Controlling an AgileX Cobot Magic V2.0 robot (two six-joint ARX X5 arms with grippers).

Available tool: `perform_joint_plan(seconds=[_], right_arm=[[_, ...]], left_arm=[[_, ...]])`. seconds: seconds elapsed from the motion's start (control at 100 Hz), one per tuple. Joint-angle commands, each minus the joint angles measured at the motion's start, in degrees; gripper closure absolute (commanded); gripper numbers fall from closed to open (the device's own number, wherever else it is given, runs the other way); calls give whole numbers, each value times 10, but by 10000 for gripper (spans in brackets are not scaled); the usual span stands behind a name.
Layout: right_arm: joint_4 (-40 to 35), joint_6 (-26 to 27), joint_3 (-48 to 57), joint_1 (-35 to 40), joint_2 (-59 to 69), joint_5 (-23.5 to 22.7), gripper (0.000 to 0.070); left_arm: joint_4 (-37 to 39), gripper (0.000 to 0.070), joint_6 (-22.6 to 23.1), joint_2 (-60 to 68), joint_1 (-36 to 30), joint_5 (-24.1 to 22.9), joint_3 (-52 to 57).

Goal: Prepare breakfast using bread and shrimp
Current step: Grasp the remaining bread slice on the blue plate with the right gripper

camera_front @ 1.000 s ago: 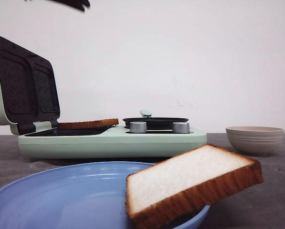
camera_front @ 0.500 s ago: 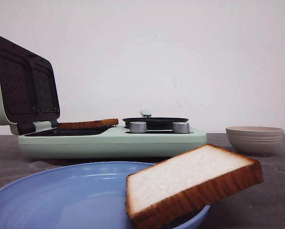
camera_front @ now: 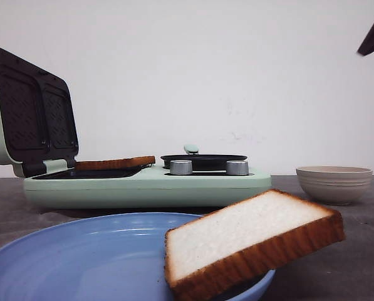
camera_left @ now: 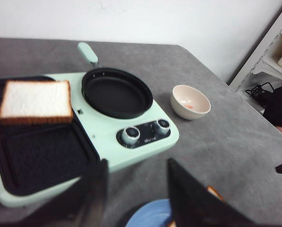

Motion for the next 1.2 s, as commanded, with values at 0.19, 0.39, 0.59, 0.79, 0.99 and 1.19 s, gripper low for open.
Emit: perform_joint_plan(seconds=[0.19, 0.39, 0.59, 0.79, 0.99, 1.19], right_arm=[[30, 35, -34, 56, 91, -35, 165], [116, 107, -54, 127, 125, -29, 165], [152, 128, -55, 199, 161, 31, 165], [164, 124, -55, 235, 207, 62, 165], [184, 125, -55, 245, 237, 62, 191], [188, 122, -55, 247, 241, 62, 455]], left_arm=[[8, 423, -42, -45, -1, -2, -55], [1, 294, -63, -98, 0, -16, -89], [-32, 294, -61, -135, 0, -30, -90], [-44, 294, -56, -158, 0, -42, -90], [-55, 294, -50, -163, 0, -42, -90], [-54, 294, -50, -163, 0, -43, -90]])
